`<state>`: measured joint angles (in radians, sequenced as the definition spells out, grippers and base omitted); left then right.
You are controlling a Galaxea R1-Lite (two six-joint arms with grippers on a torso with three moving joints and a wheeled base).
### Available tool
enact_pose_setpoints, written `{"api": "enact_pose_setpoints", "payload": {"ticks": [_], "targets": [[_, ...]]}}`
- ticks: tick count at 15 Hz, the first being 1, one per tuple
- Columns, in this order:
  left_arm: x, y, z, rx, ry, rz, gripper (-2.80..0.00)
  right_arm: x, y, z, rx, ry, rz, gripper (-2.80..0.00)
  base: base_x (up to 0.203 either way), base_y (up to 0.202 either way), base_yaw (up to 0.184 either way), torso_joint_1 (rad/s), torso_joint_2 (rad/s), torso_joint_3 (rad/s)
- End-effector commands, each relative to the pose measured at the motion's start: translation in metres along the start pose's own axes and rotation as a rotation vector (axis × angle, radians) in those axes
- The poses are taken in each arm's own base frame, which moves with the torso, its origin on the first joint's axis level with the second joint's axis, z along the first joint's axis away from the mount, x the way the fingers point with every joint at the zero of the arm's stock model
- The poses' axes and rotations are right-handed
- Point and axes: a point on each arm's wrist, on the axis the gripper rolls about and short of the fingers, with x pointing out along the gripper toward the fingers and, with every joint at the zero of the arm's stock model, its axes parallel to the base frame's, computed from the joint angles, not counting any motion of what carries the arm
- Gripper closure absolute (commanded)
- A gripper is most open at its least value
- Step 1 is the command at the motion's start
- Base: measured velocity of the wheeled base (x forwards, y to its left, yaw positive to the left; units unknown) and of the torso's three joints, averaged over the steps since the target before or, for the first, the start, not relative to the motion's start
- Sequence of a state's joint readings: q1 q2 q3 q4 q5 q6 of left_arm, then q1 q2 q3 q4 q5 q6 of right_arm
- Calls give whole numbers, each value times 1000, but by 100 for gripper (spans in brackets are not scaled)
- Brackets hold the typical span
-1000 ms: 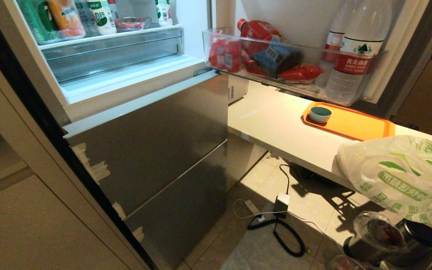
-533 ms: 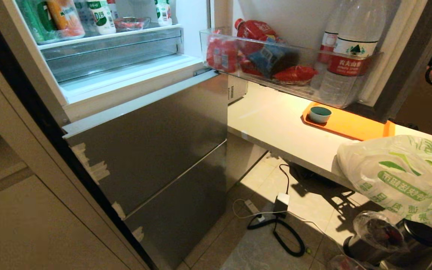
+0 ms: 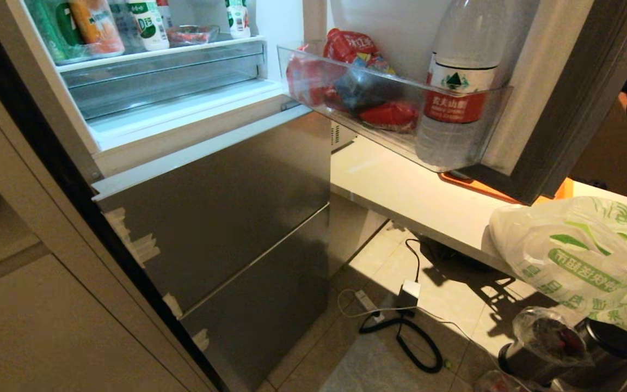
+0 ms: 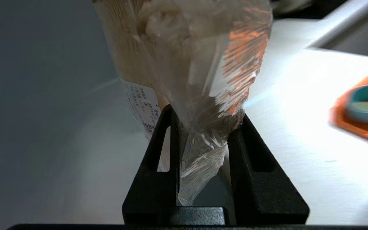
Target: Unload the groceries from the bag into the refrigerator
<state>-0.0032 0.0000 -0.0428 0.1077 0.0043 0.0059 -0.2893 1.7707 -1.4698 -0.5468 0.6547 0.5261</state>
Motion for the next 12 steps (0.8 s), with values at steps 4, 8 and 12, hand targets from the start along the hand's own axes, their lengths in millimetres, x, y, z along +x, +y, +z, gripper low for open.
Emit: {"api": "enact_pose_setpoints", "payload": {"ticks": [4, 8, 12], "targets": [[0, 0, 0, 0, 2, 0, 0, 13, 53, -12, 7, 7, 105, 0, 0, 0, 0, 0, 0, 0], [0, 0, 0, 0, 3, 0, 0, 37, 86, -35, -50, -2, 101, 0, 0, 0, 0, 0, 0, 0], [0, 0, 0, 0, 2, 0, 0, 54, 119, -58, -39, 20, 137, 0, 0, 0, 0, 0, 0, 0]]}}
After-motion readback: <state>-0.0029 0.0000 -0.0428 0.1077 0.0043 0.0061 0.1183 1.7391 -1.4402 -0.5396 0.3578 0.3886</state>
